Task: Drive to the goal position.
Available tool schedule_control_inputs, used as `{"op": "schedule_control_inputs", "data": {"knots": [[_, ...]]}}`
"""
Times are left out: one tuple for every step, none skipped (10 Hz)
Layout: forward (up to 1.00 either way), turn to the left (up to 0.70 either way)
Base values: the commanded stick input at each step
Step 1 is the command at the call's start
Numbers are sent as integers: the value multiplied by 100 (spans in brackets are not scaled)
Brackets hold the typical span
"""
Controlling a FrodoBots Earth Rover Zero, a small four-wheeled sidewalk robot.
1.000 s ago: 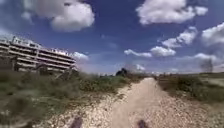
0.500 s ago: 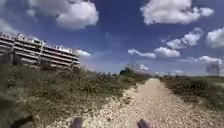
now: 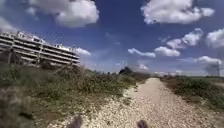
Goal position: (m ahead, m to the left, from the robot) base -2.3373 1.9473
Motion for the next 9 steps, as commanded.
{"op": "schedule_control_inputs", "data": {"knots": [[0,45],[0,45],[0,45],[0,45],[0,45],[0,45],[0,45],[0,45],[0,45]]}}
